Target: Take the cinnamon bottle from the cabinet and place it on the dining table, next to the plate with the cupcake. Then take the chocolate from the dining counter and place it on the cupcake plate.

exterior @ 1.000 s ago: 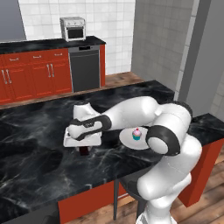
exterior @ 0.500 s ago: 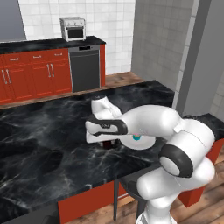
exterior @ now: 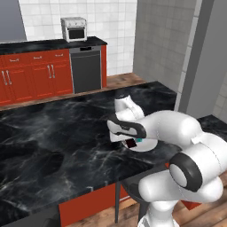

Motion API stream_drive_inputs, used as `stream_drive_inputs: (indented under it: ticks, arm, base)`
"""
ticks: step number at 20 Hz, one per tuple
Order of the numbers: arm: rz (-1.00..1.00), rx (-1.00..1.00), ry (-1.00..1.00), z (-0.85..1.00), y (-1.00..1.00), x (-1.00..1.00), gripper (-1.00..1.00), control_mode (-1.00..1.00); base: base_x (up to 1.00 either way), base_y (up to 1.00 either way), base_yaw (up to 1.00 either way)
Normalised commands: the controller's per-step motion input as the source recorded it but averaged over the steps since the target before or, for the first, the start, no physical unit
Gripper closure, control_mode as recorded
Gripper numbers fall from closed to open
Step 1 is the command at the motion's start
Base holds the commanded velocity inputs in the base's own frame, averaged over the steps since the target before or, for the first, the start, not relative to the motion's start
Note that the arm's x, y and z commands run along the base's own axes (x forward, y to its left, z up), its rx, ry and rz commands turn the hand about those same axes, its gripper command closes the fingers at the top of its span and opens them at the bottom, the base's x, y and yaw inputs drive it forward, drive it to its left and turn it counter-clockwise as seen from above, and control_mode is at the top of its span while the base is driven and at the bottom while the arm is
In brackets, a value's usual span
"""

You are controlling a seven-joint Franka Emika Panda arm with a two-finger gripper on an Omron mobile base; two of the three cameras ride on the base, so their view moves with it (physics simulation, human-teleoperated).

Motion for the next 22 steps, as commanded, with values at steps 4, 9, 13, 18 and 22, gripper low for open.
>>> stream_drive_inputs:
  ticks: [4,9,13,18,22]
  arm:
    - [0.01,0.0,0.0,0.0,-0.54,0.45,1.0,-1.0]
    - [0.02,-0.02,0.0,-0.07,-0.24,0.62,1.0,-1.0]
    - [0.05,-0.05,0.0,-0.31,0.0,0.42,1.0,-1.0]
    - [0.04,-0.02,0.0,-0.2,0.0,0.32,1.0,-1.0]
    - [0.03,-0.01,0.0,-0.11,0.0,0.06,1.0,-1.0]
  base:
    - [0.0,0.0,0.0]
    - [0.0,0.0,0.0]
    - [0.0,0.0,0.0]
    - [0.0,0.0,0.0]
    - [0.0,0.0,0.0]
